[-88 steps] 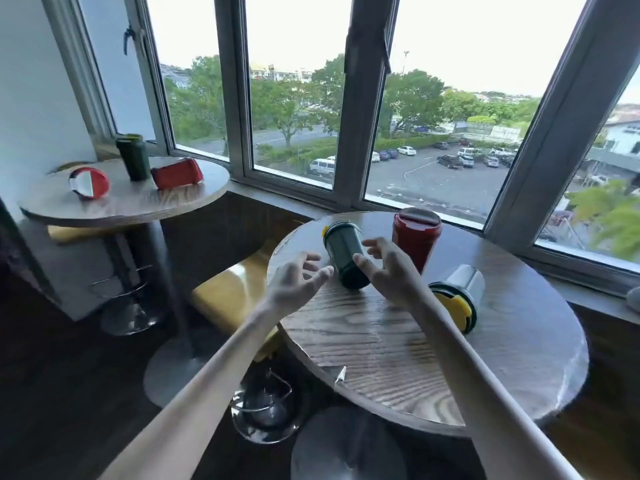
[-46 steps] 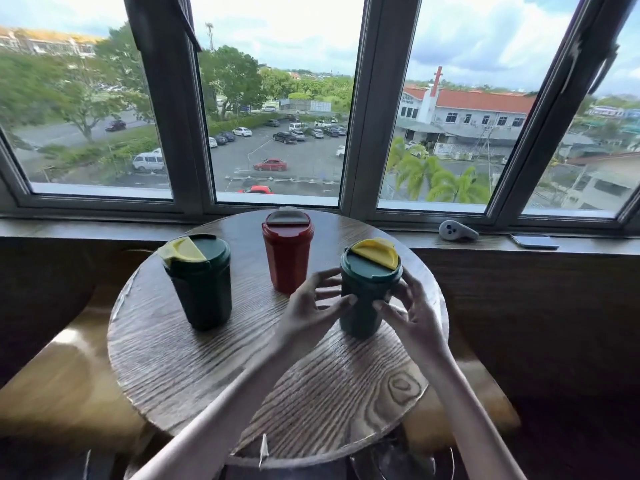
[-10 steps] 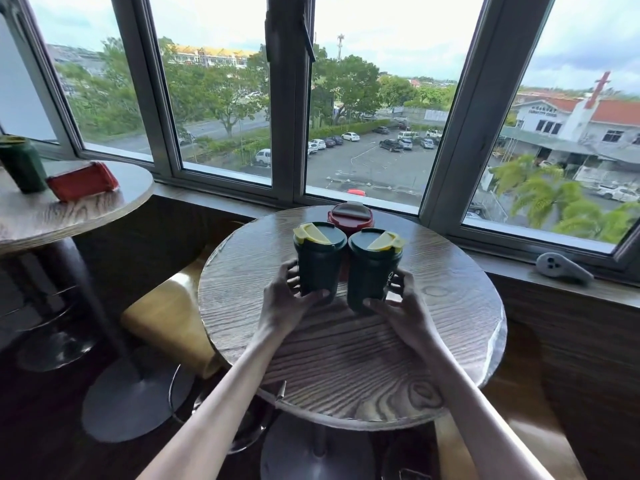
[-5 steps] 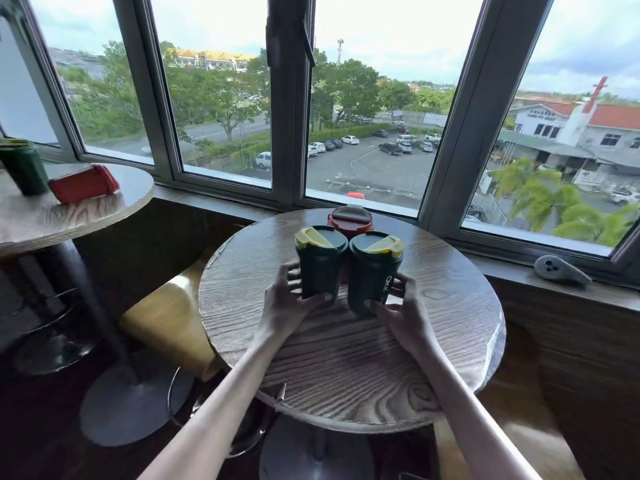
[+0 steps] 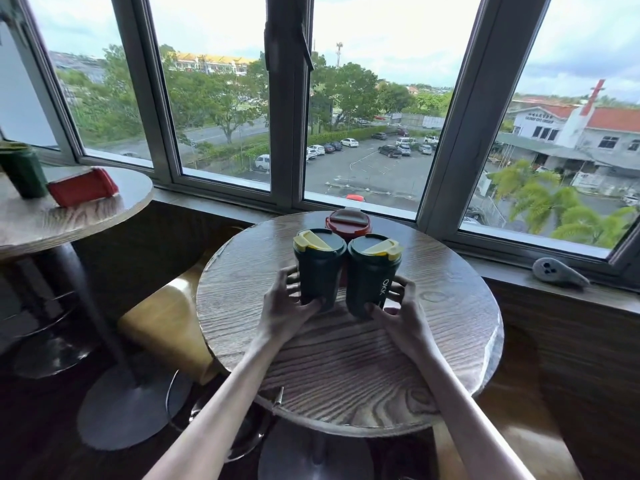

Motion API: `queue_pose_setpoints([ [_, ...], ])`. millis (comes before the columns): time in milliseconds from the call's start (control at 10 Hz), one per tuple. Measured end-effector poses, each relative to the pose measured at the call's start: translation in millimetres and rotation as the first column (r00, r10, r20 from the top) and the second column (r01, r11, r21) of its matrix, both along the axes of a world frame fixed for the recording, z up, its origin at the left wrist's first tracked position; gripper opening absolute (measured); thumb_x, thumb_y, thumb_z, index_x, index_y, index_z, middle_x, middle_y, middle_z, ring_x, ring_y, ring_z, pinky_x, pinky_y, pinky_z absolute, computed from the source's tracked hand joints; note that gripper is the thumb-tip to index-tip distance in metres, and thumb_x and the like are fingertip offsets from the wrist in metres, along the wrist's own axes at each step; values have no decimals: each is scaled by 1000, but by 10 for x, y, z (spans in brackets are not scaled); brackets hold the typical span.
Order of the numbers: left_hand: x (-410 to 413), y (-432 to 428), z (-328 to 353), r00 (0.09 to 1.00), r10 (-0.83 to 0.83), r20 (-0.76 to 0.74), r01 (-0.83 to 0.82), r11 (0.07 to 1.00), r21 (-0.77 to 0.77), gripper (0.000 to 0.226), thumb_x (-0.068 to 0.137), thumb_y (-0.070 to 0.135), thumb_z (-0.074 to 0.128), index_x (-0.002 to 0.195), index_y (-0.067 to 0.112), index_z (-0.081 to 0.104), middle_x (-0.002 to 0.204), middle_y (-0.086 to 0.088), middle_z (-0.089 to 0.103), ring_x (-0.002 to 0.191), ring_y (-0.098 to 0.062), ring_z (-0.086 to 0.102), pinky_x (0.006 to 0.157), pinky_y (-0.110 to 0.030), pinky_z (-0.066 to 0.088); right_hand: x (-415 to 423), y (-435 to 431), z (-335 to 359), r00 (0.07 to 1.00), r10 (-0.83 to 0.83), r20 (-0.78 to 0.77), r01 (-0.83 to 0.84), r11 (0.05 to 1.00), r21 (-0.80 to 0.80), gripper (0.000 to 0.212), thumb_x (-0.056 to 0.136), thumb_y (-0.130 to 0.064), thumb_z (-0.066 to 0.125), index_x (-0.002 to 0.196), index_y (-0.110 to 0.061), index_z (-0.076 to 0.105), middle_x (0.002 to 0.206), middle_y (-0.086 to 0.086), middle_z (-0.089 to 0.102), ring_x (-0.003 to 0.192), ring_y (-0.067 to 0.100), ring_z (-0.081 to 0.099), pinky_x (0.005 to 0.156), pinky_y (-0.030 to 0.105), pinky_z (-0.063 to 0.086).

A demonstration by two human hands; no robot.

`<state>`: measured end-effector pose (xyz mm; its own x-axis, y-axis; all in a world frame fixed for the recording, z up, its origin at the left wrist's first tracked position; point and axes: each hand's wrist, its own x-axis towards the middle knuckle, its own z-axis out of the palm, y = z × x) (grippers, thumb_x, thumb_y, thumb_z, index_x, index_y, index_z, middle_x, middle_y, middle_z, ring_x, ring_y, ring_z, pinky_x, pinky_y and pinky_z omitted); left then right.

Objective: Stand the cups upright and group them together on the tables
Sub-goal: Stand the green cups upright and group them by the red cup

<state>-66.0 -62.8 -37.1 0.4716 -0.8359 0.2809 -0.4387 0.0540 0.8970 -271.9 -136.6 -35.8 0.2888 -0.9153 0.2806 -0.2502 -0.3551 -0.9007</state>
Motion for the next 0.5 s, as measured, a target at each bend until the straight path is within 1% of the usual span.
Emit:
queue_pose_setpoints([
  [100, 4, -6, -8, 1000, 1, -12, -1, 1000, 9, 75, 62, 24, 86, 126, 19, 48, 115, 4, 66, 97, -7, 66, 84, -24, 56, -1, 9, 3, 1000, -4, 13, 4, 1000, 5, 64, 73, -15, 78, 121, -23, 36, 117, -1, 55, 108, 12, 57, 75, 19, 53],
  [200, 10, -7, 8, 1000, -11, -9, 12, 999, 43, 74, 63, 22, 86, 126, 19, 46, 113, 9, 62, 95, -6, 64, 83, -19, 53, -4, -7, -15, 1000, -18, -1, 18, 1000, 0, 65, 72, -14, 79, 120, -22, 37, 116, -1, 56, 108, 11, 57, 74, 20, 54],
  [300, 28, -23, -15, 1000, -8, -9, 9, 997, 80, 79, 64, 25, 86, 131, 18, 44, 116, 4, 61, 104, -15, 63, 92, -34, 53, -5, 4, 0, 999, -31, -9, 31, 1000, 3, 66, 70, -15, 81, 119, -24, 37, 113, -5, 56, 107, 11, 58, 75, 22, 53],
  [400, 38, -46, -38, 999, 35, -11, -33, 994, 107, 77, 63, 32, 85, 129, 17, 47, 119, -7, 63, 107, -24, 62, 92, -44, 52, -8, -58, -50, 999, -39, -11, 39, 999, 4, 66, 70, -16, 81, 119, -25, 37, 115, -5, 57, 108, 13, 58, 79, 29, 55],
  [500, 25, -61, -32, 999, 47, -8, -46, 993, 107, 77, 64, 31, 85, 129, 15, 47, 121, -9, 62, 109, -25, 61, 93, -45, 51, -19, -70, -77, 999, -32, -21, 32, 999, -7, 67, 69, -18, 81, 119, -26, 37, 118, 0, 58, 109, 16, 59, 83, 38, 56],
])
